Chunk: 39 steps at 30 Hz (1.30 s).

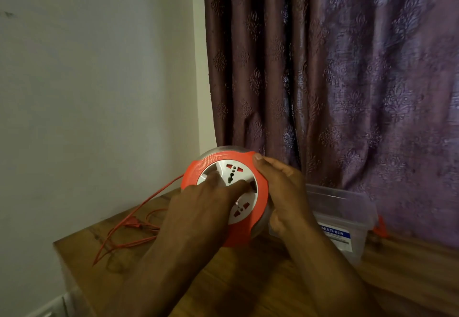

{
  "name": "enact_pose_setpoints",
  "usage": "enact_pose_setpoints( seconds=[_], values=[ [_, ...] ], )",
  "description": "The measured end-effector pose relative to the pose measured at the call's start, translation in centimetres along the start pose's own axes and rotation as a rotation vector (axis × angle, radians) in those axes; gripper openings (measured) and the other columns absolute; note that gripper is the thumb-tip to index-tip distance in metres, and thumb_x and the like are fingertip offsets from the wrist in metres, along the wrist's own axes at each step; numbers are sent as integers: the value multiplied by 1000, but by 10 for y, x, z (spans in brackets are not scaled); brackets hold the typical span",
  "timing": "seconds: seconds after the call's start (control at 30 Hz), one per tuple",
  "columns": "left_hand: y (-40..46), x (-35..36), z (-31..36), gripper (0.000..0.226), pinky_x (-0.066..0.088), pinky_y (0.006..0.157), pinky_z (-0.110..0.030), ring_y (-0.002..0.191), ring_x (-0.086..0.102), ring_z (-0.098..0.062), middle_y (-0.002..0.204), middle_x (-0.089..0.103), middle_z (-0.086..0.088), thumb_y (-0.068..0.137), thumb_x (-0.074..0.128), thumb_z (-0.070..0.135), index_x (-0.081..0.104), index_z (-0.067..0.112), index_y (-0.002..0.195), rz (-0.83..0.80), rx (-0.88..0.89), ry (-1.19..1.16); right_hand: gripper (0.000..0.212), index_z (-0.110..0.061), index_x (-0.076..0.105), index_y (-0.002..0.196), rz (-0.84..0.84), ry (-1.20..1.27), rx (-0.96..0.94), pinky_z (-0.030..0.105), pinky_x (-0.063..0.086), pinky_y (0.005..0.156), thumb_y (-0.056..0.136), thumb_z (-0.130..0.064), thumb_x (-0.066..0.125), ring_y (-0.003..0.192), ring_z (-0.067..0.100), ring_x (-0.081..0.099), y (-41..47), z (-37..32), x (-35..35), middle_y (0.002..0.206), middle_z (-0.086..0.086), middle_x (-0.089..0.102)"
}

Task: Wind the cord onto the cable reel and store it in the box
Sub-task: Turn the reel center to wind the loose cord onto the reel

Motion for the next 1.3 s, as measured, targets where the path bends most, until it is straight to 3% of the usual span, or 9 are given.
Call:
enact_pose_setpoints(
  seconds=[0.17,0.27,0.43,0.57,0.63,0.73,0.93,1.07,1.3],
  values=[
    [1,-10,2,29,50,82,-36,113,53,-29,142,39,2,81,61,29,58,43,107,8,28,-45,18,-34,79,72,-27,-24,-8,43,61,77,86,-26,71,78,24,76,-2,1,4,83,4,80],
    [-1,-9,3,17,51,81,-37,113,54,-31,145,37,8,79,63,24,62,35,92,12,64,-22,21,-37,79,70,-36,-38,-8,40,62,74,87,-28,70,76,22,77,-3,0,3,82,2,80],
    [-3,-6,-2,17,46,93,-37,126,43,-29,145,37,13,78,66,19,62,33,87,-1,74,-60,21,-36,78,70,-37,-54,-13,40,62,74,87,-27,71,74,22,77,-3,-1,3,82,1,80],
    [-9,-12,-6,15,43,86,-27,114,56,-26,135,50,11,80,60,20,65,34,81,130,111,-253,19,-35,78,71,-33,-60,-37,42,61,76,87,-29,71,78,24,77,-4,-2,4,84,1,80],
    [-14,-15,-5,18,45,80,-24,101,63,-18,130,55,13,79,56,25,66,36,90,196,102,-340,17,-34,78,72,-21,-51,-41,42,62,76,87,-29,71,80,25,76,-3,-3,4,85,1,80],
    [-21,-13,-5,29,55,65,-27,81,65,-12,130,54,14,82,55,33,57,40,110,242,29,-338,13,-28,77,74,1,-30,-35,40,62,73,86,-28,71,78,25,76,-2,-5,1,82,2,80],
    [-25,-7,-5,52,48,51,-22,77,64,-17,122,57,1,80,61,47,43,39,128,223,-105,-163,9,-26,75,78,8,-24,-34,35,63,67,86,-27,72,70,21,75,-3,-5,1,76,0,79],
    [-26,-4,-2,58,52,57,-26,87,60,-18,133,37,6,84,47,56,13,52,131,167,-127,-97,8,-26,75,79,3,-22,-32,36,63,68,86,-27,71,73,22,76,-4,-4,3,78,1,79],
    [-26,2,0,61,45,58,-21,96,57,-13,132,38,9,90,39,53,-3,52,134,136,-135,-92,9,-27,75,77,8,-24,-30,35,63,65,85,-29,72,70,22,76,-4,-4,2,76,0,79]
  ],
)
Point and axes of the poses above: each hand's wrist, its own y-axis towards the middle knuckle, its own x-axis out of the palm, z = x × y, the point moved 1 cm from there along y, towards the middle knuckle
